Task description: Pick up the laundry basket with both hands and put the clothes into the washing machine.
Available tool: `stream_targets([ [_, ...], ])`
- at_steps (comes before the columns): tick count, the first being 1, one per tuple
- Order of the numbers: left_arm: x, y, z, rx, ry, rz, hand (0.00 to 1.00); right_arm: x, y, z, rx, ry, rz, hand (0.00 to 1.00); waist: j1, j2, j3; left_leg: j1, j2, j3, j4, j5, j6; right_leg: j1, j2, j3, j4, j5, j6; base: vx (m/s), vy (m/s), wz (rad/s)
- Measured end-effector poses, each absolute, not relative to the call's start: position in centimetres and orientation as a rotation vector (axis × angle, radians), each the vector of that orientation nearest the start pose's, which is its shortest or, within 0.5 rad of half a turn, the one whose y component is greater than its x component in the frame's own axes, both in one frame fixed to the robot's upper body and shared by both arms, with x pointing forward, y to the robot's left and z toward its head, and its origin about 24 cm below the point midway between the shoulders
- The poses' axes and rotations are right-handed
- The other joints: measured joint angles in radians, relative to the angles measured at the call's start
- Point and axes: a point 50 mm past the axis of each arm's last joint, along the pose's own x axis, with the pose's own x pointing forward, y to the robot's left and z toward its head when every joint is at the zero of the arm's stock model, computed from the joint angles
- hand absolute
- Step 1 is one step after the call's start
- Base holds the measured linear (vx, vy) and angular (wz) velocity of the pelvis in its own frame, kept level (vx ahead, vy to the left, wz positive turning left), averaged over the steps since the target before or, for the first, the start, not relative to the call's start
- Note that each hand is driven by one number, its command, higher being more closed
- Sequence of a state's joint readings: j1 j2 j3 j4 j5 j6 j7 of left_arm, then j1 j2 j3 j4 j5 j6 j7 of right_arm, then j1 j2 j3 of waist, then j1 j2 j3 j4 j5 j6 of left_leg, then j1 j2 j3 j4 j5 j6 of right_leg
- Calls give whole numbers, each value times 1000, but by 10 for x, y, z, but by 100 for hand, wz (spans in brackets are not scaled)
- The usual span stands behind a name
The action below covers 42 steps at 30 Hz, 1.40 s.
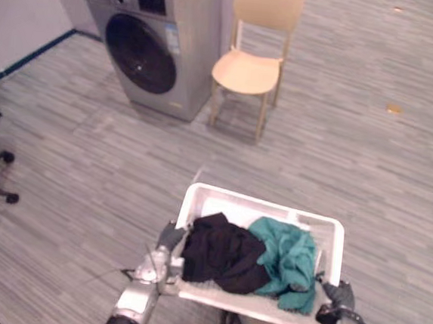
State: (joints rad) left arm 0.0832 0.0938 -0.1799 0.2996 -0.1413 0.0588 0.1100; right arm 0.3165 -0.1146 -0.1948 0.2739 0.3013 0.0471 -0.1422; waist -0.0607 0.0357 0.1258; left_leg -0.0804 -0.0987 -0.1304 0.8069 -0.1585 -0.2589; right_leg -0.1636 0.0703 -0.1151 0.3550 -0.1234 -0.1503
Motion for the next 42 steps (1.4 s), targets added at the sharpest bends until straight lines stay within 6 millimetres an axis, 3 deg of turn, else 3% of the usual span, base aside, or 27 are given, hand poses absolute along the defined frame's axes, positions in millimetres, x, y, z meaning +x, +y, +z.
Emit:
stream_targets([
  [2,207,142,-47,-20,429,-5,100,134,-245,-69,149,558,-492,100,20,4,3,-112,71,130,356,55,32,138,17,59,-61,-44,9,471,34,-17],
  [3,203,143,-48,-42,424,13,100,137,-247,-67,137,548,-479,100,40,10,7,-175,123,173,484,20,91,202,30,93,-93,-58,8,435,59,-62],
  [5,204,143,-47,-54,417,22,100,145,-248,-63,130,530,-465,100,85,22,7,-263,177,211,472,-32,177,253,27,154,-121,-73,8,398,99,-88],
  [8,204,146,-47,-58,420,38,100,150,-245,-62,126,524,-449,100,103,11,17,-337,223,258,181,-63,217,325,-11,197,-150,-103,18,423,141,-57],
  [9,203,147,-48,-63,425,45,100,150,-245,-61,115,524,-446,100,103,1,23,-322,222,275,-53,-55,217,355,-38,201,-151,-122,24,452,162,-38],
  [11,202,143,-48,-86,423,48,100,153,-249,-58,93,512,-447,100,104,6,19,-310,218,252,-436,-13,150,382,-63,224,-152,-161,54,517,216,-44],
  [13,202,143,-47,-85,419,51,100,156,-250,-56,87,505,-443,100,127,-11,14,-314,208,251,-509,10,148,415,-110,259,-180,-253,121,444,271,-75],
  [14,201,141,-48,-96,429,54,100,155,-251,-57,76,510,-446,100,126,-6,10,-309,194,254,-504,73,193,449,-128,278,-176,-273,149,717,482,-75],
  [15,197,140,-52,-101,454,57,100,151,-251,-59,64,530,-448,100,118,-9,-6,-291,170,268,-490,223,222,448,-159,298,-121,-282,166,769,475,-30],
  [16,194,145,-54,-79,467,62,100,149,-247,-64,71,554,-443,100,97,-54,-35,-286,119,291,-468,194,248,405,-212,312,-27,-276,197,774,466,-12],
  [17,194,147,-55,-72,470,60,100,149,-246,-67,78,563,-441,100,96,-63,-42,-276,104,296,-470,175,259,377,-221,319,35,-250,228,633,365,1],
  [19,194,150,-55,-55,474,62,100,149,-240,-70,99,572,-445,100,96,-85,-36,-198,64,309,-515,146,286,279,-219,343,297,-88,304,533,327,7],
  [20,196,154,-54,-39,470,65,100,145,-237,-73,111,589,-445,100,84,-96,-33,-110,44,301,-580,134,302,196,-216,345,504,75,329,535,267,19],
  [22,196,157,-54,-29,470,78,100,147,-233,-74,115,592,-437,100,77,-87,-24,27,29,302,-634,127,310,65,-211,315,734,13,267,505,222,4],
  [24,196,158,-53,-26,463,89,100,148,-231,-74,117,587,-435,100,75,-62,-22,116,48,312,-667,113,324,-54,-208,253,754,-71,216,324,116,-17],
  [26,201,158,-50,-22,442,84,100,151,-231,-71,119,565,-436,100,70,-34,-19,175,96,328,-677,5,293,-179,-166,172,609,-113,232,324,21,-13],
  [28,203,163,-52,1,453,86,100,150,-225,-74,144,575,-439,100,70,-65,-3,204,90,334,-663,-47,279,-225,-157,155,378,-104,238,348,-112,-7],
  [29,202,162,-55,2,468,83,100,145,-225,-76,144,589,-446,100,67,-78,-1,235,93,331,-658,-86,266,-225,-142,129,202,-51,226,343,-166,9],
  [30,199,157,-60,-9,495,75,100,142,-231,-77,126,601,-453,100,54,-53,-6,261,118,303,-667,-110,255,-204,-111,119,174,13,178,455,-163,5],
  [31,199,153,-61,-17,498,68,100,142,-234,-77,116,603,-457,100,45,-47,-17,263,130,290,-679,-114,259,-198,-96,118,182,-4,185,428,-120,26],
  [34,205,141,-60,-25,497,35,100,140,-244,-75,106,595,-492,100,22,-21,-21,284,141,198,-662,-54,204,-201,-105,86,288,-99,96,455,-173,30],
  [35,206,141,-60,-25,497,33,100,139,-245,-75,104,595,-492,100,20,-19,-22,283,143,189,-644,-50,197,-193,-104,84,284,-101,94,439,-198,25],
  [36,207,139,-59,-27,494,28,100,137,-246,-75,105,597,-496,100,14,-14,-22,268,153,175,-577,-37,177,-151,-104,70,260,-109,89,328,-146,39],
  [38,213,135,-54,-38,472,20,100,139,-250,-65,94,551,-503,100,14,-11,-21,156,165,156,-276,22,92,-39,-105,45,172,-136,86,414,-190,49],
  [39,216,132,-52,-51,454,19,100,141,-253,-59,81,525,-507,100,21,-9,-18,57,189,155,-54,102,72,12,-102,36,140,-150,73,283,-130,28],
  [41,214,127,-51,-75,445,22,100,145,-258,-52,53,502,-499,100,34,6,-12,-67,234,192,221,111,93,94,-85,38,101,-176,59,240,-57,-3],
  [42,211,126,-51,-85,442,25,100,145,-259,-51,44,499,-495,100,50,7,-12,-110,258,241,287,82,139,128,-87,58,93,-197,50,200,-4,-27],
])
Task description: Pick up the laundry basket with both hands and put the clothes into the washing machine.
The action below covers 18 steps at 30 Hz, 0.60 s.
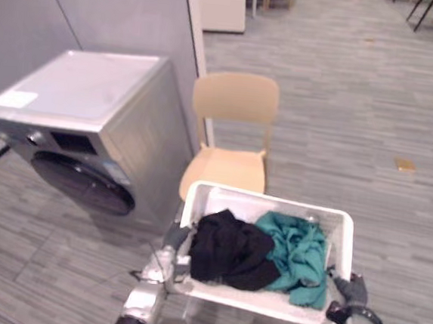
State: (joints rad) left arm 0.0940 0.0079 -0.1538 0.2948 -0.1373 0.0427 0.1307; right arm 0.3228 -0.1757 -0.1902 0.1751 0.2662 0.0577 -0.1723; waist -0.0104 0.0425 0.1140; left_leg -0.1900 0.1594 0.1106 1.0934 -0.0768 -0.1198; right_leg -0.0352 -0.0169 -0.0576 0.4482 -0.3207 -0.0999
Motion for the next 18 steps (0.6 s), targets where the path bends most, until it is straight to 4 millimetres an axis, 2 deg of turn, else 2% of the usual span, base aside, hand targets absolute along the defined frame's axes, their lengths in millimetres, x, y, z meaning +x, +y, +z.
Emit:
stream_targets([
  [1,210,127,-51,-88,441,28,100,146,-260,-51,40,496,-491,100,8,0,0,-24,11,22,2,-19,26,18,-3,8,-6,-9,2,206,20,-41],
  [2,208,126,-50,-93,437,31,100,147,-260,-49,35,493,-488,100,28,-1,0,-59,34,61,-61,-47,63,41,-12,22,-22,-16,6,238,51,-41],
  [3,208,126,-51,-100,439,34,100,149,-261,-47,28,488,-484,100,41,-9,-2,-80,41,91,-198,-58,80,51,-28,33,-35,-16,17,261,66,-36],
  [4,208,126,-50,-106,438,34,100,150,-262,-44,22,479,-481,100,46,-11,-1,-85,39,100,-283,-59,82,53,-38,38,-37,-18,22,318,103,-28],
  [5,207,123,-51,-123,439,39,100,153,-266,-40,4,465,-475,100,52,-13,0,-91,30,108,-471,-57,79,67,-55,47,-46,-21,27,471,180,-20],
  [6,206,122,-51,-127,438,38,100,158,-270,-37,-17,457,-470,100,52,-17,-3,-72,-19,81,-734,-29,49,76,-74,60,-59,-31,61,409,163,-17],
  [7,206,122,-51,-128,438,37,100,160,-271,-36,-21,454,-469,100,51,-18,-3,-62,-32,66,-787,-14,31,77,-77,64,-61,-35,69,413,194,-25],
  [8,204,119,-53,-151,450,39,100,166,-275,-35,-35,450,-467,100,49,-11,-7,-48,-72,23,-910,77,17,86,-84,89,-71,-51,98,428,306,-51],
  [9,200,116,-56,-164,469,45,100,172,-278,-33,-49,451,-462,100,53,12,-20,-39,-105,-2,-973,166,50,89,-76,119,-80,-62,118,428,306,-66],
  [10,199,116,-57,-167,476,45,100,174,-280,-31,-61,446,-457,100,53,33,-31,-37,-119,-16,-1003,234,90,86,-65,131,-86,-66,126,427,381,-47],
  [11,200,122,-59,-138,482,44,100,180,-275,-35,-38,448,-457,100,34,5,-36,-32,-146,-6,-1029,246,101,78,-96,150,-86,-72,144,283,229,-18],
  [12,209,125,-54,-131,458,42,100,187,-273,-33,-30,435,-453,100,25,-10,-25,-32,-165,-3,-1066,253,114,57,-111,174,-88,-44,186,412,333,-11],
  [14,225,126,-43,-105,404,35,100,208,-270,-28,-14,408,-442,100,20,-5,-1,-33,-155,1,-1111,254,122,2,-102,232,-72,2,232,267,217,-26],
  [16,250,132,-22,-100,317,63,100,245,-265,-5,-22,315,-399,100,27,27,38,-70,-126,6,-1118,255,122,-86,-95,254,-112,-8,247,59,137,-43],
  [17,265,135,-7,-101,259,84,100,267,-262,12,-26,257,-381,100,26,34,56,-103,-122,9,-1118,257,126,-135,-105,253,-182,7,256,-29,64,-28],
  [18,274,136,1,-94,227,84,100,278,-262,21,-25,228,-379,100,26,31,64,-120,-124,10,-1118,257,126,-153,-111,254,-218,34,254,-56,35,4],
])
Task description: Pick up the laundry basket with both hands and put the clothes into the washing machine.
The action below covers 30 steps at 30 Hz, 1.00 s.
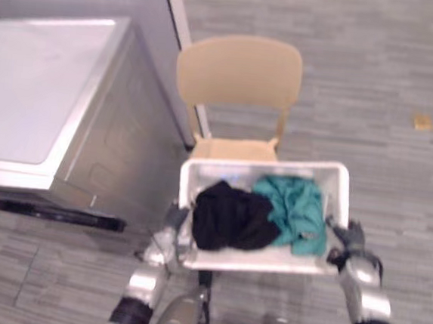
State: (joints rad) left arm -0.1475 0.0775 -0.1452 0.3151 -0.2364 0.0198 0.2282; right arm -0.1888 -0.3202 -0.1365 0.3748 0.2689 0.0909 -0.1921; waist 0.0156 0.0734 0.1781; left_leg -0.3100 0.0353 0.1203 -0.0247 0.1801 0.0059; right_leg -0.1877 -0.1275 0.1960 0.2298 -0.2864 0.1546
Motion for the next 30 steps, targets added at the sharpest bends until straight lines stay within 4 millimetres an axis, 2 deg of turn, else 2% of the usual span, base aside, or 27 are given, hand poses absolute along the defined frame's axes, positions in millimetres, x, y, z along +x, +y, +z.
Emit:
stream_targets([
  [1,292,138,20,-82,156,84,100,298,-260,39,-10,170,-375,100,-4,-9,34,-23,-10,-3,0,0,0,-38,-6,0,-51,100,-13,-78,-1,21],
  [2,305,138,34,-89,110,94,100,313,-261,57,-17,123,-372,100,-8,11,67,-39,1,-11,-2,7,0,-49,9,-7,-44,112,-19,-84,-29,6],
  [3,318,140,47,-95,68,116,100,332,-259,77,-28,81,-355,100,1,19,97,-52,15,-7,-14,19,-8,-70,23,-2,-50,122,-24,-60,-51,-11],
  [6,346,144,72,-100,28,149,100,361,-252,118,-64,-1,-336,100,-2,22,168,-68,36,-8,-68,64,-22,-110,51,-3,-47,139,-34,-42,-67,-13],
  [7,352,145,79,-100,16,153,100,366,-250,125,-62,-13,-340,100,-3,19,186,-77,37,-9,-68,68,-23,-123,55,-4,-40,139,-35,-31,-41,-5],
  [8,365,146,95,-94,-10,154,100,375,-249,141,-54,-42,-347,100,-4,12,226,-91,44,-9,-68,78,-32,-139,60,-3,-34,140,-36,-31,-47,-2],
  [10,380,149,123,-83,-78,162,100,384,-248,167,-90,-93,-344,100,-3,0,255,-124,44,-10,-68,103,-38,-176,61,-3,-24,144,-37,-26,-54,-2],
  [12,395,154,153,-62,-124,180,100,393,-242,186,-80,-121,-343,100,0,-6,260,-157,53,-9,-68,113,-49,-210,71,-3,-22,157,-44,-20,-32,-5],
  [13,399,155,163,-56,-143,183,100,395,-241,192,-75,-135,-343,100,-1,-6,260,-171,54,-9,-68,123,-63,-222,71,-3,-21,163,-43,-39,-23,-4],
  [14,404,158,180,-53,-180,189,100,397,-238,205,-64,-167,-342,100,0,-8,261,-198,57,-9,-68,142,-84,-247,72,-3,-21,170,-43,-45,-23,-5],
  [16,408,169,204,-38,-231,215,100,399,-228,226,-54,-235,-324,100,8,-8,261,-234,72,-3,-68,143,-85,-289,86,-2,-20,174,-48,-77,-38,-21],
  [19,410,174,224,-31,-281,226,100,397,-221,241,-48,-297,-321,100,22,-9,261,-270,93,10,-69,143,-86,-330,105,-3,-14,180,-55,-71,-25,-16],
  [21,410,174,228,-31,-289,226,100,396,-219,244,-54,-314,-313,100,28,-9,261,-284,98,23,-69,142,-86,-349,111,-5,-2,180,-55,-64,0,-7],
  [22,410,176,232,-33,-298,230,100,395,-218,249,-56,-332,-307,100,28,-9,261,-295,106,45,-69,117,-108,-367,116,-8,9,180,-54,-61,22,-6],
  [25,411,176,241,-35,-314,230,100,393,-218,256,-64,-366,-305,100,31,-13,260,-318,110,81,-69,96,-98,-398,115,-12,28,180,-54,-41,47,-5],
  [28,411,180,244,-52,-315,244,100,393,-214,259,-65,-382,-293,100,36,-13,260,-324,116,103,-69,94,-96,-403,113,-18,28,180,-54,-10,37,-1],
  [30,411,185,244,-48,-306,258,100,393,-210,261,-89,-402,-276,100,58,-13,260,-324,127,118,-68,99,-96,-405,120,-20,28,180,-54,12,6,-6],
])
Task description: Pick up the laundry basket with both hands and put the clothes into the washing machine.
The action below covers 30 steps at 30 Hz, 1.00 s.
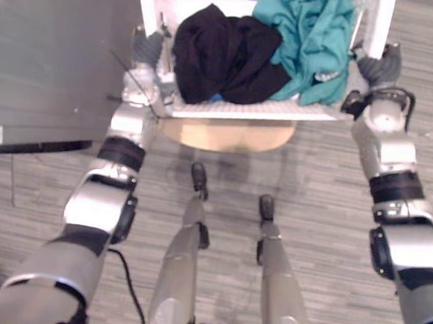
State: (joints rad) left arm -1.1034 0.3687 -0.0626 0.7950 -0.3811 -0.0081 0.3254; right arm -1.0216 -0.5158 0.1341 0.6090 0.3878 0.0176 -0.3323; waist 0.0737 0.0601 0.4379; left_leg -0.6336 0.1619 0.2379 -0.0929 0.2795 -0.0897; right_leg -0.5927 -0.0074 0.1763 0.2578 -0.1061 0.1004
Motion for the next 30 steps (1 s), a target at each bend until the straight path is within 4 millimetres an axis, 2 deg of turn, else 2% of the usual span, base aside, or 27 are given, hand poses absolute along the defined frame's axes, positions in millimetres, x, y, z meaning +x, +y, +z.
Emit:
stream_targets([
  [3,410,196,245,-36,-298,291,100,394,-200,264,-108,-413,-247,100,3,0,0,-3,9,0,1,24,29,0,8,-15,3,0,0,33,-16,2],
  [8,411,197,246,-12,-289,296,100,395,-199,262,-106,-405,-242,100,5,0,0,-23,18,12,41,24,30,0,12,-37,21,0,0,50,-13,9],
  [12,410,200,252,16,-296,308,100,395,-196,261,-86,-403,-225,100,25,-1,0,-25,36,10,42,24,30,0,31,-42,21,0,-1,25,-36,-2],
  [14,410,205,253,33,-297,323,100,396,-191,260,-82,-402,-211,100,25,-1,0,-31,40,9,48,24,30,-1,36,-47,21,0,-1,6,-11,2],
  [15,410,207,254,48,-297,330,100,396,-190,260,-82,-403,-207,0,25,-1,0,-39,43,8,57,24,30,-2,37,-53,22,0,-1,13,-13,5],
  [16,409,209,254,66,-296,336,0,397,-187,258,-76,-396,-203,0,26,-1,0,-40,45,7,59,24,30,-2,39,-58,23,0,-1,13,-11,6],
  [21,410,226,254,130,-236,392,0,402,-178,241,-24,-326,-174,0,29,-2,0,-40,47,4,61,24,30,-5,41,-63,34,-1,-2,5,-3,2],
  [23,409,242,253,155,-201,434,0,405,-168,232,49,-281,-84,0,24,-4,0,-39,47,5,63,24,30,-5,41,-63,36,-1,-2,0,0,0],
  [26,404,261,255,137,-184,487,0,405,-159,225,28,-256,4,0,26,-6,0,-39,49,5,65,24,30,-5,42,-64,38,-1,-2,0,0,0],
  [30,398,279,263,164,-199,514,0,405,-166,218,-35,-202,33,0,30,-16,-1,-31,47,3,70,25,30,-5,41,-68,62,-1,-1,7,-2,3],
])
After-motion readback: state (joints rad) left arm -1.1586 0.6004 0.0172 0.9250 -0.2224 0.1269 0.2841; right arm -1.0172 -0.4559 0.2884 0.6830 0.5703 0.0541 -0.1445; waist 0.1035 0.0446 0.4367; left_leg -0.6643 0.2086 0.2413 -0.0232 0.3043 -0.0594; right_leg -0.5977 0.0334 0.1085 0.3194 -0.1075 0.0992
